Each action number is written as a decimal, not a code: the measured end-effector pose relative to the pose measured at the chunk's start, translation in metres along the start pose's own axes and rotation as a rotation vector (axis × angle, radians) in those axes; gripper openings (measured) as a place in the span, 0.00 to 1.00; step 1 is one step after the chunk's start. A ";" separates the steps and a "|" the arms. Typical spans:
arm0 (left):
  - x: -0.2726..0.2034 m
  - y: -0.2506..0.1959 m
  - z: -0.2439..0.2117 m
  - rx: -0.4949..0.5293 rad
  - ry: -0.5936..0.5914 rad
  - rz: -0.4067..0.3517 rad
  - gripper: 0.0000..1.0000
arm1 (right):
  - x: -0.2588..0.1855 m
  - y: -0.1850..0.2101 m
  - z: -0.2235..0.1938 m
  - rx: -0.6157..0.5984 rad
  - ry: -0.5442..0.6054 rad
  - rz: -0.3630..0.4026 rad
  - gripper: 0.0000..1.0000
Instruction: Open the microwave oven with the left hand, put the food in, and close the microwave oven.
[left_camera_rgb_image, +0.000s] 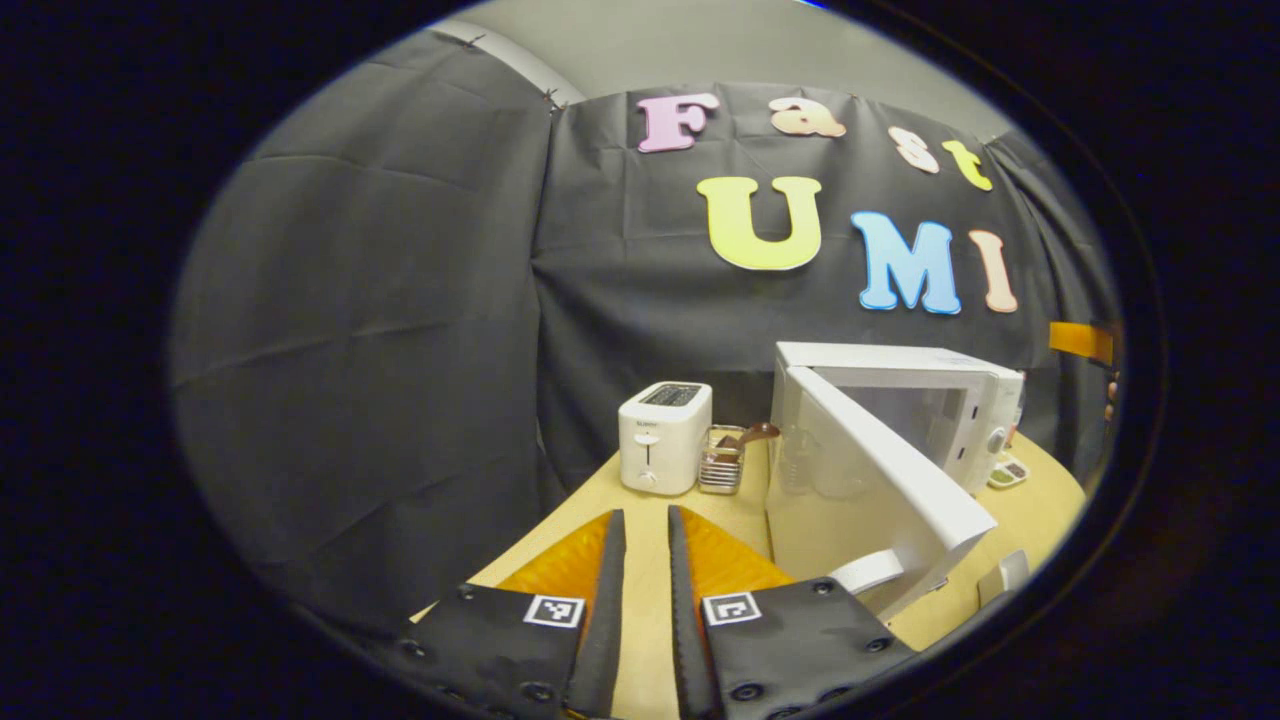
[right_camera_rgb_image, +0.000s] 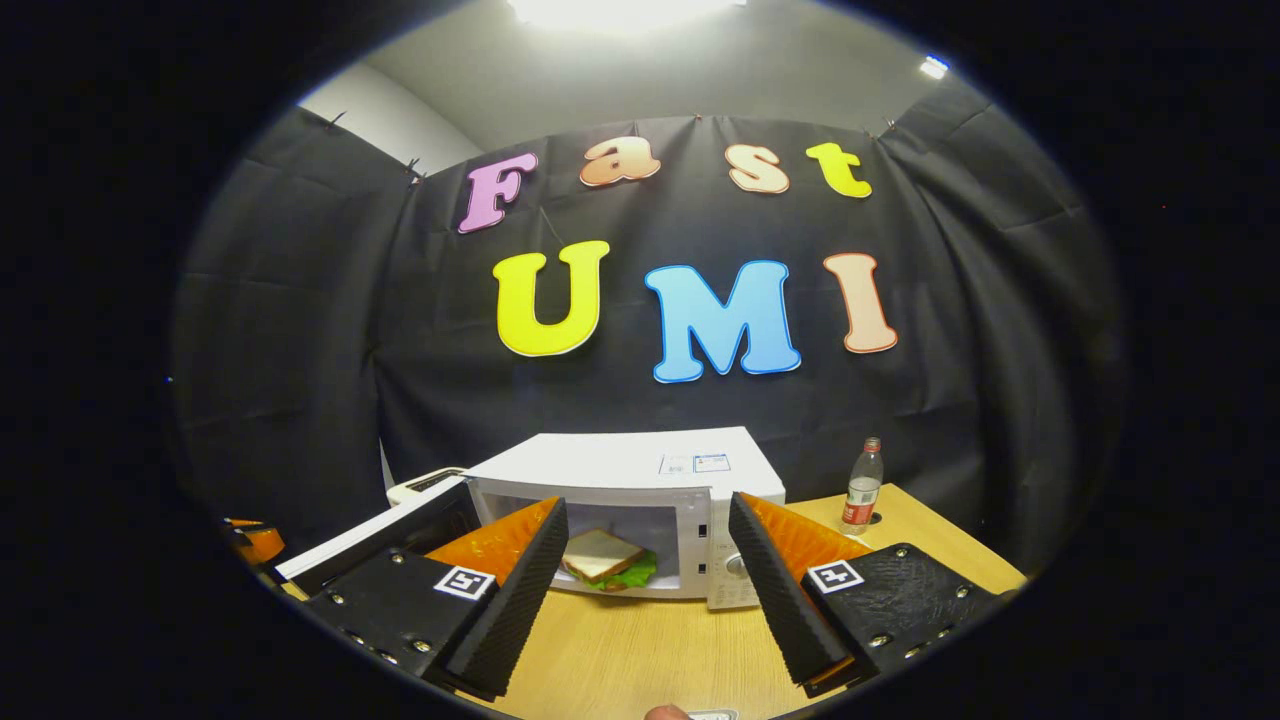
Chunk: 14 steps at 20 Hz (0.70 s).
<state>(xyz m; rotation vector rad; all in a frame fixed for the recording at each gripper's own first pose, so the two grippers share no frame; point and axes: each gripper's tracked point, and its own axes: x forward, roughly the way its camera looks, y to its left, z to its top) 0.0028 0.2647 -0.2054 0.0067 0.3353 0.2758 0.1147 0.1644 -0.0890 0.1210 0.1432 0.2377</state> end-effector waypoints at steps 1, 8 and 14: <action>0.000 -0.006 -0.006 -0.003 0.018 -0.018 0.29 | -0.003 -0.002 0.002 0.003 0.001 -0.001 0.98; -0.002 -0.038 -0.027 -0.008 0.060 -0.064 0.07 | -0.022 -0.017 0.005 -0.002 -0.001 -0.003 0.98; -0.002 -0.085 -0.019 -0.001 0.062 -0.180 0.07 | -0.031 -0.031 0.005 0.009 0.008 -0.034 0.98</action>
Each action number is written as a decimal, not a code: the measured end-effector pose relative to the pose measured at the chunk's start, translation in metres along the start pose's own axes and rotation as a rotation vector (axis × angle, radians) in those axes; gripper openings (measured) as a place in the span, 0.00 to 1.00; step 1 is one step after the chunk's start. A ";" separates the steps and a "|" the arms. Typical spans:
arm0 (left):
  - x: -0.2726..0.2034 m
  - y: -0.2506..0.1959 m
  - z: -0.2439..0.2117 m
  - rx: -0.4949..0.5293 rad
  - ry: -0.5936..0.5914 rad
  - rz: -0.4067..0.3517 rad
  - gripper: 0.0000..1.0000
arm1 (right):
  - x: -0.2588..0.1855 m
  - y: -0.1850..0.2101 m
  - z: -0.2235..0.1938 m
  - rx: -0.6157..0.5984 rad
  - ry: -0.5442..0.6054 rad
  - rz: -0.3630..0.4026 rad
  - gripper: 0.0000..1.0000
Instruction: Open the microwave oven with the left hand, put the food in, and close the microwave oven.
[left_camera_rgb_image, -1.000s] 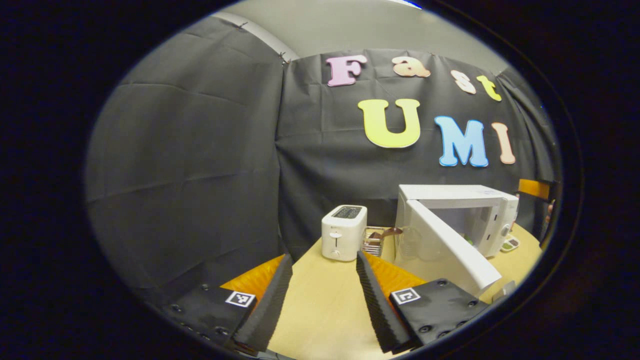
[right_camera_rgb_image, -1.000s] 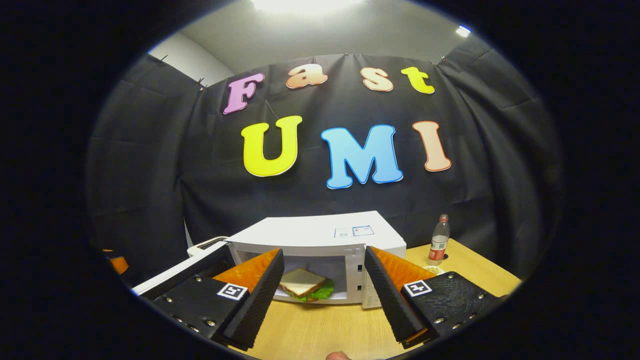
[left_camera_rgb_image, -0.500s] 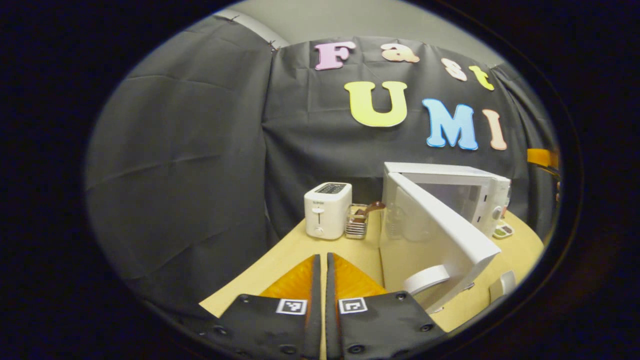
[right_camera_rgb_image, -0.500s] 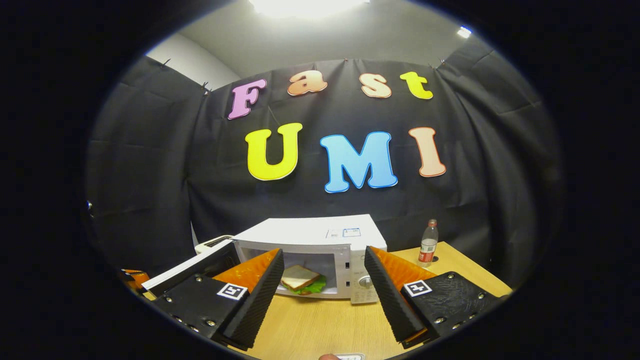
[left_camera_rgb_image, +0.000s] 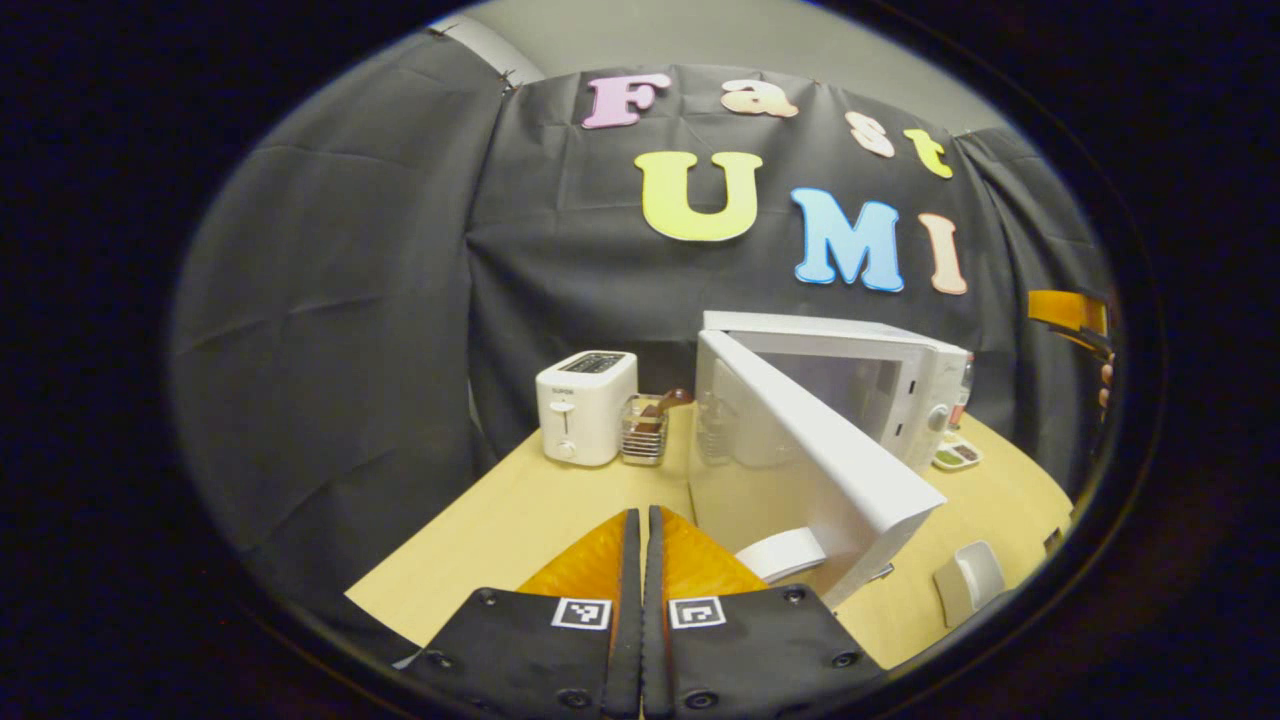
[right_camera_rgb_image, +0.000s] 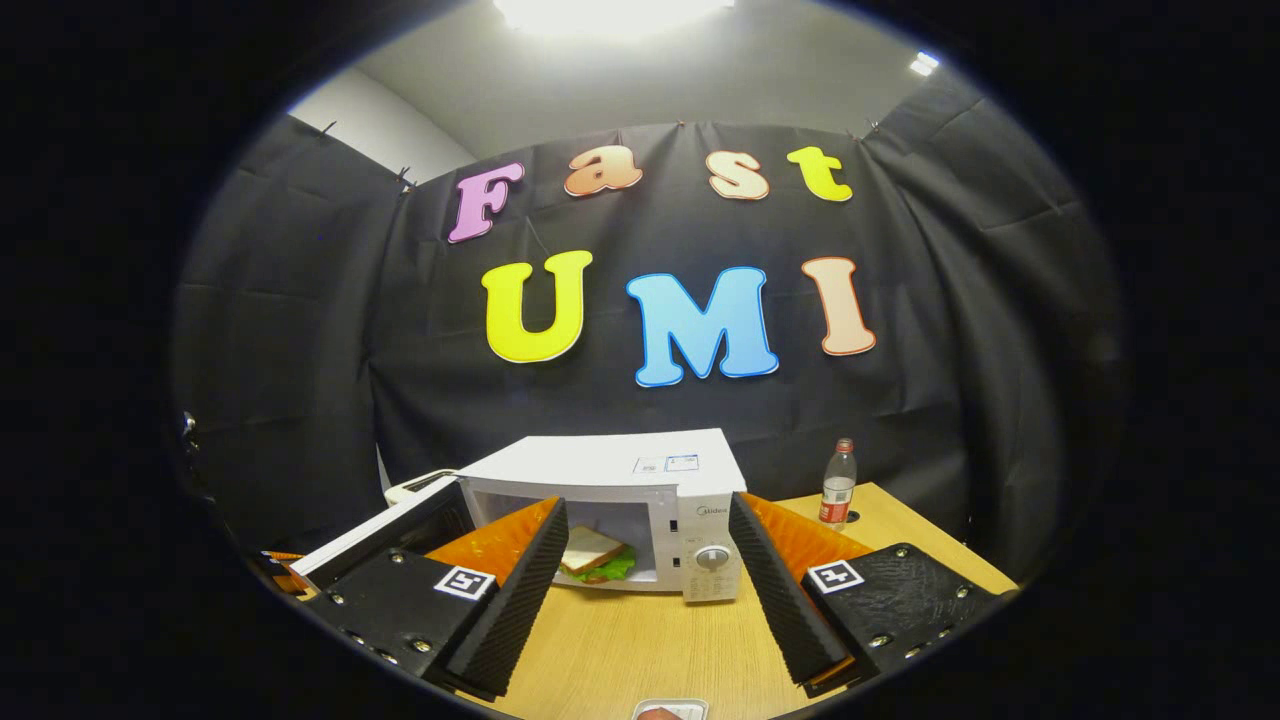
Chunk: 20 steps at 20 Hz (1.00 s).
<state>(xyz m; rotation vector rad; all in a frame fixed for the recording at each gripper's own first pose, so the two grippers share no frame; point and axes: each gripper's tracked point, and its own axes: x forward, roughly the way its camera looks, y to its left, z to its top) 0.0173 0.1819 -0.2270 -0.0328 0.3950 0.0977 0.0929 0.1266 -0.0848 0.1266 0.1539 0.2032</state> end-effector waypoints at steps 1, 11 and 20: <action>0.001 -0.009 0.000 0.010 0.000 -0.020 0.07 | -0.001 -0.003 -0.001 0.004 0.002 -0.009 0.98; 0.027 -0.106 0.009 0.086 0.016 -0.294 0.07 | -0.018 -0.031 0.001 -0.017 0.004 -0.110 0.98; 0.069 -0.175 0.029 0.105 0.022 -0.450 0.07 | -0.025 -0.082 -0.002 0.009 0.007 -0.253 0.98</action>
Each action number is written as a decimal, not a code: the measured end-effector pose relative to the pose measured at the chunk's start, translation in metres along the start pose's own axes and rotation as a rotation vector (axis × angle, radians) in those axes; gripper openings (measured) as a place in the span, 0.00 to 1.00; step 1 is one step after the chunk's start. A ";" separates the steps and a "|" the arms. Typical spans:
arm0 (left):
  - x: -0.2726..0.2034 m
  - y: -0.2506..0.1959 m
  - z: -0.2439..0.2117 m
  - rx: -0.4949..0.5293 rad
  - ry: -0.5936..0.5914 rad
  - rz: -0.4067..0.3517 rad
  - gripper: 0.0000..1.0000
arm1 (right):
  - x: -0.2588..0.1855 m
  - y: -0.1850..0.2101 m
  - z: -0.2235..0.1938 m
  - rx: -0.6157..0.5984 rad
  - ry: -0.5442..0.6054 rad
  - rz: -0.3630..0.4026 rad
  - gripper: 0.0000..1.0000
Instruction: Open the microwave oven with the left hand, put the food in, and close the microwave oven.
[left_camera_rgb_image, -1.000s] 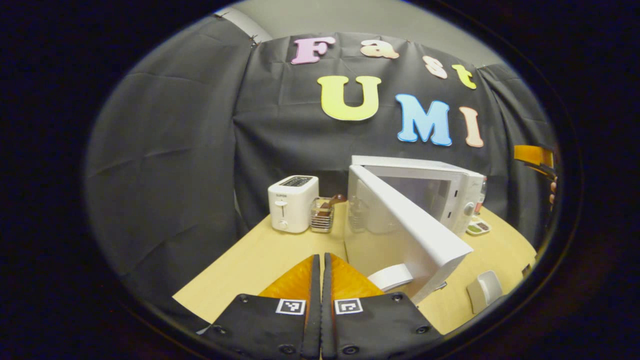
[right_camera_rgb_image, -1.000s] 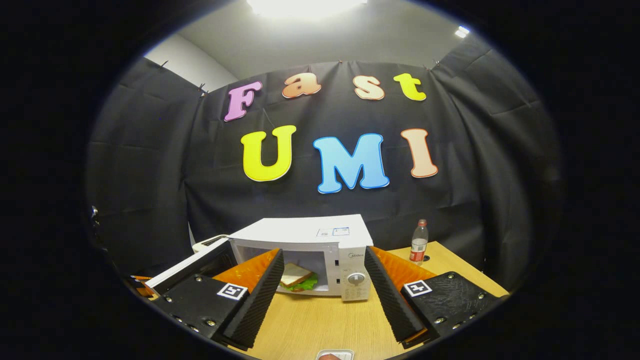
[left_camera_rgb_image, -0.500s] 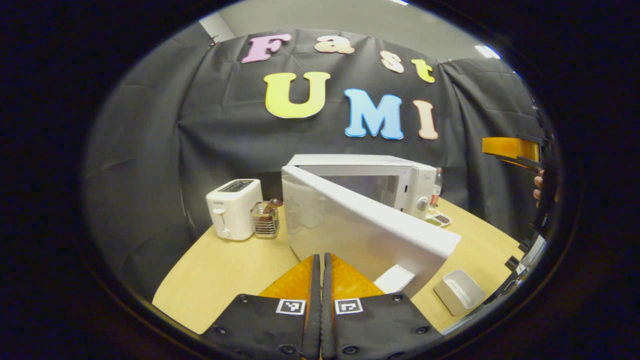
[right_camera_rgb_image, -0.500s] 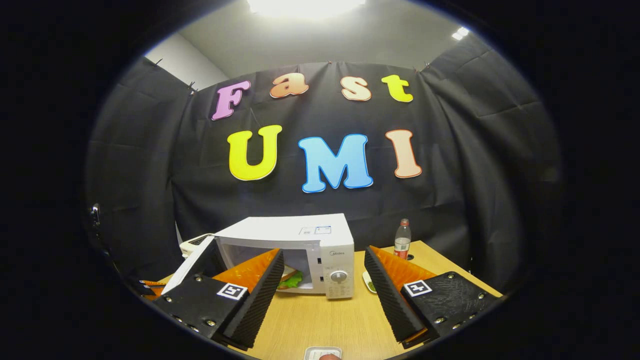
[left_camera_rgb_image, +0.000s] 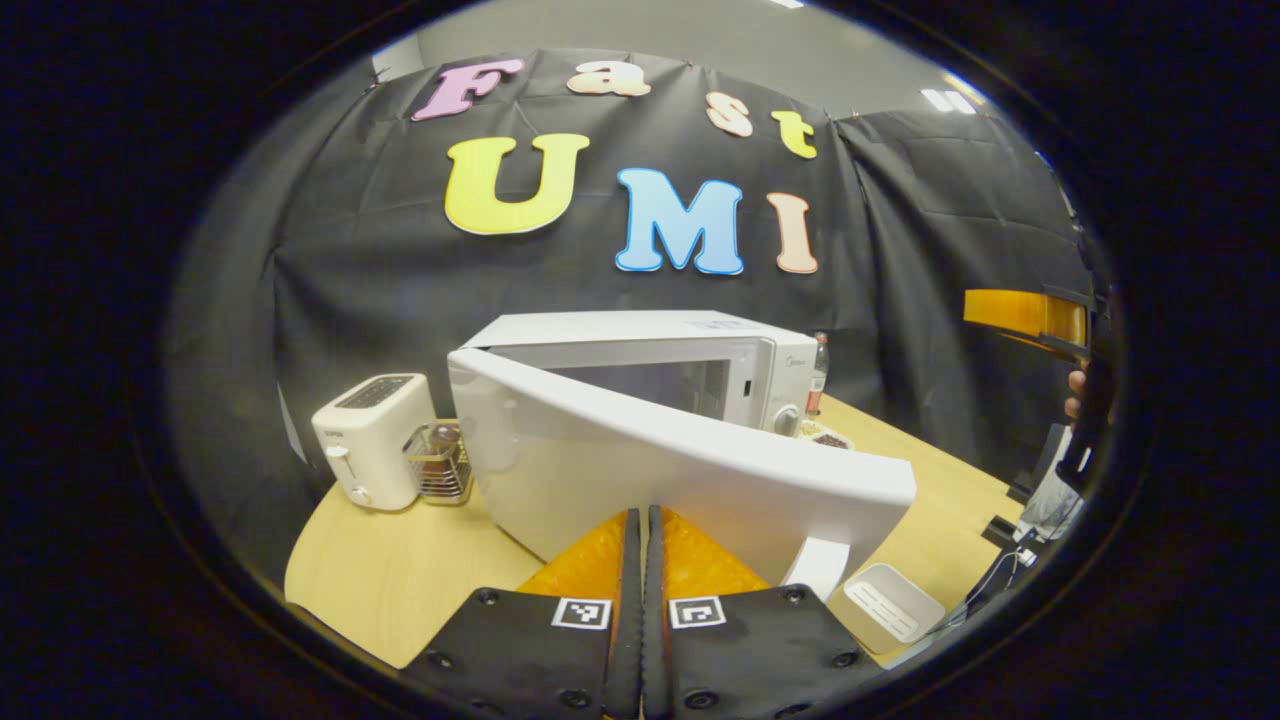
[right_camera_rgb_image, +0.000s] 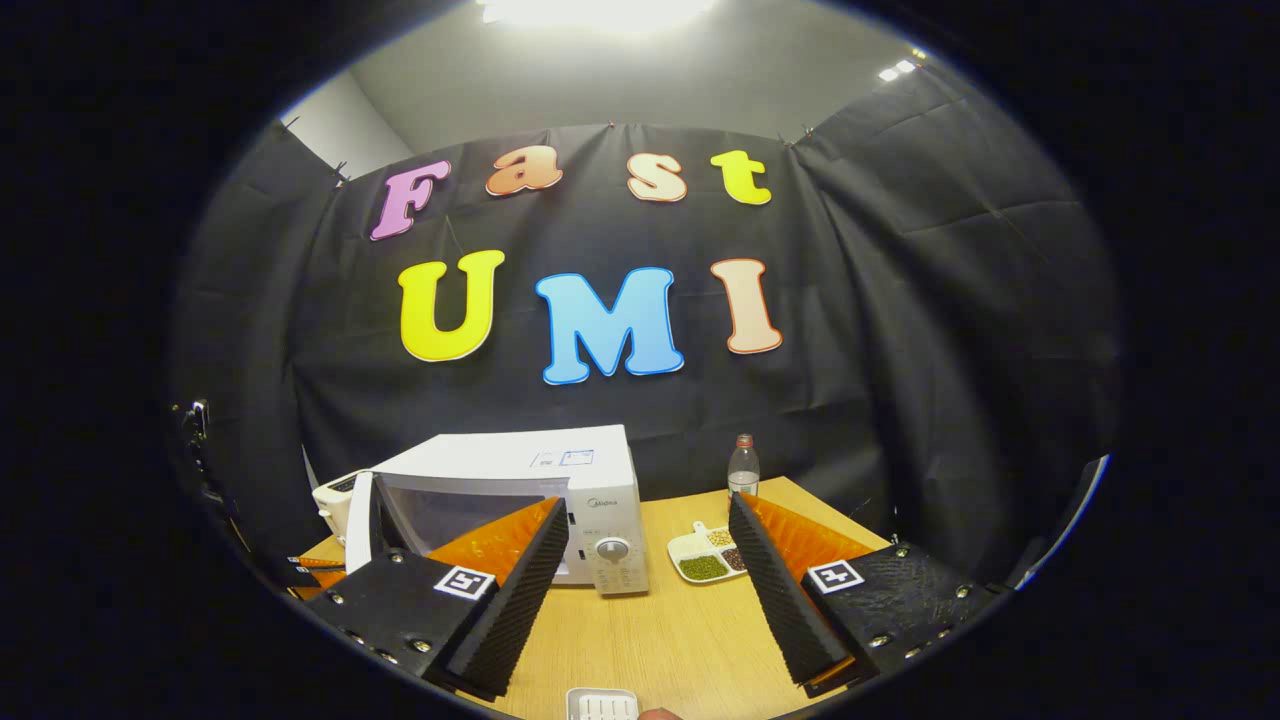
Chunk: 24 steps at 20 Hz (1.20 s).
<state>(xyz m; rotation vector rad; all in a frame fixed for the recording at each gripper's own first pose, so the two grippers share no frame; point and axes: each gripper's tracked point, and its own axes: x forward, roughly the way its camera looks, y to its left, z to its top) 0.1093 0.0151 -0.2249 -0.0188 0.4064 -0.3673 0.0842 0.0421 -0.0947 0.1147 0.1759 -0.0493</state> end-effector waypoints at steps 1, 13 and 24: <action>0.009 -0.004 0.003 0.006 0.001 -0.013 0.07 | 0.001 -0.004 -0.001 0.005 0.003 -0.015 0.98; 0.119 -0.034 0.039 0.039 -0.017 -0.085 0.07 | 0.001 -0.055 -0.007 -0.002 0.004 -0.156 0.98; 0.178 -0.020 0.052 0.023 -0.030 -0.042 0.07 | -0.010 -0.082 -0.019 -0.021 0.040 -0.247 0.98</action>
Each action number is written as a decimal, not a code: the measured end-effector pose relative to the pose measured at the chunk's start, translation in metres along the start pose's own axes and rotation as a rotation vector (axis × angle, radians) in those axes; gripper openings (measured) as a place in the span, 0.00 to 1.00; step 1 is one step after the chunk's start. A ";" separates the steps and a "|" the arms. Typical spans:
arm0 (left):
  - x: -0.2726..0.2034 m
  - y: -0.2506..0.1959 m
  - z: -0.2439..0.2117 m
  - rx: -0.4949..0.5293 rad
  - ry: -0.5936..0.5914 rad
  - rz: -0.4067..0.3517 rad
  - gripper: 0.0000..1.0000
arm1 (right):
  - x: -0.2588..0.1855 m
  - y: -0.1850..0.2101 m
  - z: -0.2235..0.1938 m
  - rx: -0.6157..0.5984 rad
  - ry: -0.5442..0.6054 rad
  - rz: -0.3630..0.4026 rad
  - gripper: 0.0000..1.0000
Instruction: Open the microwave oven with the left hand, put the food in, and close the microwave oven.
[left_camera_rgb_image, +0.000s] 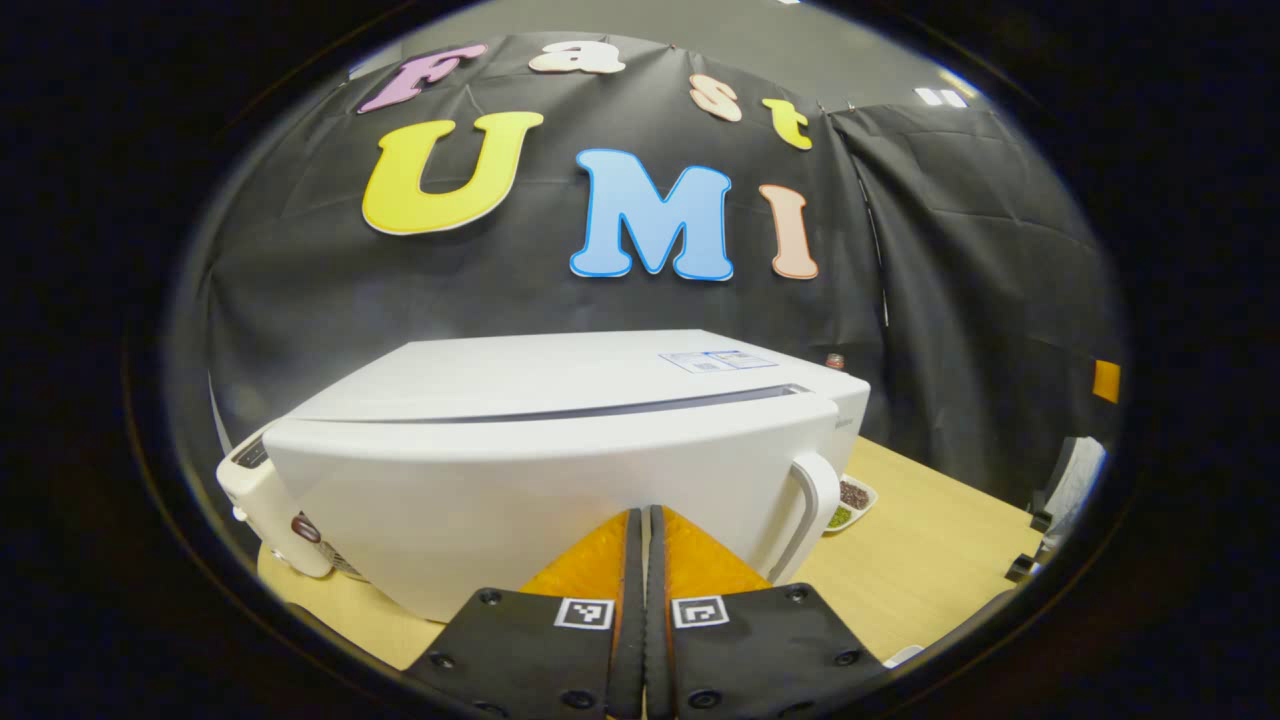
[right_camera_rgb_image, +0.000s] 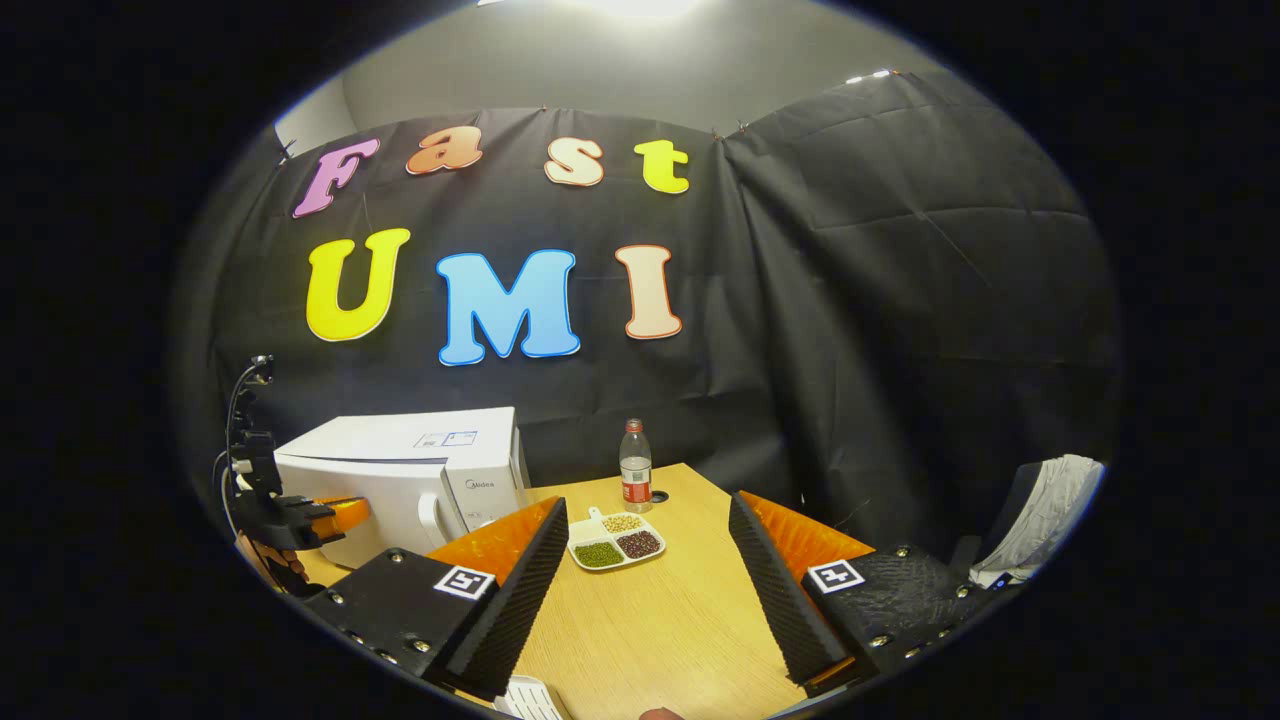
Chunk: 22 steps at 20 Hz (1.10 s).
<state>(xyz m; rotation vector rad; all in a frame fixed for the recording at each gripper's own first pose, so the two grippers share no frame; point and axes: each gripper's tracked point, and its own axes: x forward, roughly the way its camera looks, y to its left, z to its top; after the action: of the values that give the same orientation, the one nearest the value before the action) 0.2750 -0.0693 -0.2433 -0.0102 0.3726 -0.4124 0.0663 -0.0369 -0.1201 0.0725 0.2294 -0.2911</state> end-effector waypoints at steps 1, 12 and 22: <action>0.002 -0.005 -0.001 -0.013 0.000 -0.017 0.11 | -0.001 0.000 -0.001 -0.001 0.001 0.001 0.98; -0.003 -0.002 0.016 0.004 -0.037 0.079 0.07 | -0.011 0.020 -0.005 -0.014 0.009 0.077 0.98; -0.151 -0.055 0.077 -0.005 -0.212 0.186 0.07 | -0.031 0.027 0.026 -0.012 -0.093 0.313 0.98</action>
<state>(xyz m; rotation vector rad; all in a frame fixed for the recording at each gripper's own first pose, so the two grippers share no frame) 0.1529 -0.0652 -0.1139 -0.0236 0.1640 -0.2233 0.0509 -0.0057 -0.0865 0.0819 0.1242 0.0184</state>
